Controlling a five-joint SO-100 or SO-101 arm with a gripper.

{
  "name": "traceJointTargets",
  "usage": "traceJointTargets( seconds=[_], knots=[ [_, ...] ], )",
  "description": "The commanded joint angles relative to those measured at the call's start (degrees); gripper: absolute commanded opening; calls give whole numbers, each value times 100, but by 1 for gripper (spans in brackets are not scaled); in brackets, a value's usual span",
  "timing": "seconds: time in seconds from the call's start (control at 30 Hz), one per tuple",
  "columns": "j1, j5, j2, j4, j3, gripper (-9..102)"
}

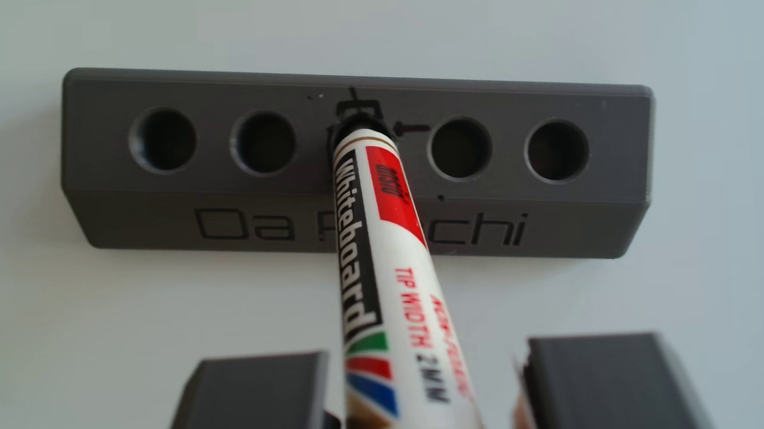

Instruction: Draw a face

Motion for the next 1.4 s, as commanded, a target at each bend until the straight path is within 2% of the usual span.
traceJointTargets(
  seconds=[0.0, 0.7, 0.87, 1.1, 1.37],
  knots=[
    [0, -9, 492, 9, -325, 62],
    [0, -18, 387, 149, -325, 61],
    [0, -35, 387, 132, -360, 49],
    [0, -35, 387, 132, -396, 41],
    [-9, -35, 457, 123, -396, 18]
  ],
)
